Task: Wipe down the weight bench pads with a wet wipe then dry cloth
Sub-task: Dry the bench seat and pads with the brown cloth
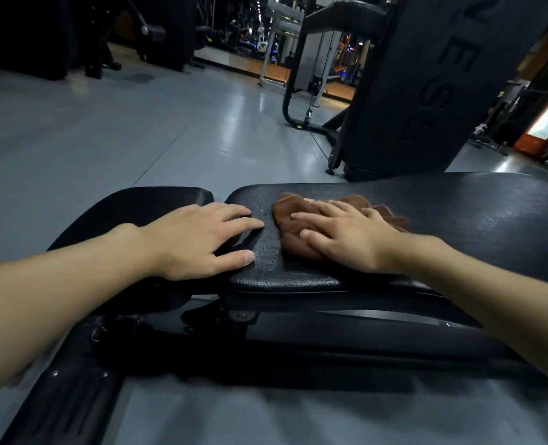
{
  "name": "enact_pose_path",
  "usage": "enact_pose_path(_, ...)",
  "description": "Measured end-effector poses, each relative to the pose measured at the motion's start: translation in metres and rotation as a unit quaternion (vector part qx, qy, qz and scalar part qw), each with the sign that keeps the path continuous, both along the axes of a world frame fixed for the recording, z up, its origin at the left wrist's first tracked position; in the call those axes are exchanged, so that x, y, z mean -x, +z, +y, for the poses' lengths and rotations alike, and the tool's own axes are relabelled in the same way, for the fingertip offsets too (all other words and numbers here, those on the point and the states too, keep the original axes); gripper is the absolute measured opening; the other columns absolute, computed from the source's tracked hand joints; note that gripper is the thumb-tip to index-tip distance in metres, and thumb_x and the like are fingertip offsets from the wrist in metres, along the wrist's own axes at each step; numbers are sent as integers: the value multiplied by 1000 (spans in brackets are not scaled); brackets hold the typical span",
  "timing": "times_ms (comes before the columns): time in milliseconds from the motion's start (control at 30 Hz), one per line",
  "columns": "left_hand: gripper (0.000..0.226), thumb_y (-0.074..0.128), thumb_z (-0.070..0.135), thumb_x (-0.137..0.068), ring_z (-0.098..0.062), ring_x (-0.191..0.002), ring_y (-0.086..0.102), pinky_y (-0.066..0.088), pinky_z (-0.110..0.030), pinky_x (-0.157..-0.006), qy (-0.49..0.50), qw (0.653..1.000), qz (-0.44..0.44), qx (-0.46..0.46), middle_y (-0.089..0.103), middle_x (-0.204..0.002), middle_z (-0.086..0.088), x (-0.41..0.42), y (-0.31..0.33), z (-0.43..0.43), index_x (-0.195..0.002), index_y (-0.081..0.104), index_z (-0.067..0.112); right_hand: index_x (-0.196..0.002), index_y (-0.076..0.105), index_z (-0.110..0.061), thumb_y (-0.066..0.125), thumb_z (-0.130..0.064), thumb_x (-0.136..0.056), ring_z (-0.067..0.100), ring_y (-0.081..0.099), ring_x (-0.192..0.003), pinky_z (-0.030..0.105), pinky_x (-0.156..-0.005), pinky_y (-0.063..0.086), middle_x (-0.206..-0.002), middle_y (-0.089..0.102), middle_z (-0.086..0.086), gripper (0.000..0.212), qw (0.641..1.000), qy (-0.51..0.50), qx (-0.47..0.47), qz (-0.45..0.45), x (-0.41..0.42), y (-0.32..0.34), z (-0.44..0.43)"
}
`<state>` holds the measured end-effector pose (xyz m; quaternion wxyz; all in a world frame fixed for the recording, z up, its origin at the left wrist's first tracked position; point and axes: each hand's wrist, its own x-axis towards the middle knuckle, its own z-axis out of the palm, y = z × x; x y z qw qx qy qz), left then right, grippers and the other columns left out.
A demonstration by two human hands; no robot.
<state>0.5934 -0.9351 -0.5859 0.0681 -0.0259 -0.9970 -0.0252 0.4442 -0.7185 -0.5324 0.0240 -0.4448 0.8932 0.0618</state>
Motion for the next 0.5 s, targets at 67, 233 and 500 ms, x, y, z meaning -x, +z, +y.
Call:
enact_pose_path(67,76,10,79,-81,-7,-140,26,31,-36,-111,1,1000,7,-6,27,-154,14,2,-2,-2,-149,21,46,-145,29,-55,23,-59,-98,21,15,-149,66,-113,11,-162,18,-13,47,1000,-19,11,-3,25,-3,-26)
enact_pose_path(233,78,8,78,-81,-7,-140,28,30,-35,-110,5,1000,9,6,26,-155,13,2,-3,0,-150,20,44,-143,34,-53,21,-57,-95,33,27,-143,69,-109,15,-158,31,-3,49,998,-66,20,-2,67,-5,-84)
enact_pose_path(500,76,14,73,-83,-5,-137,32,35,-39,-110,12,999,26,-15,33,-151,17,-12,-3,-3,-146,34,37,-143,37,-51,26,-50,-97,24,25,-145,64,-112,16,-158,31,-7,48,998,-40,44,-2,28,-10,-62)
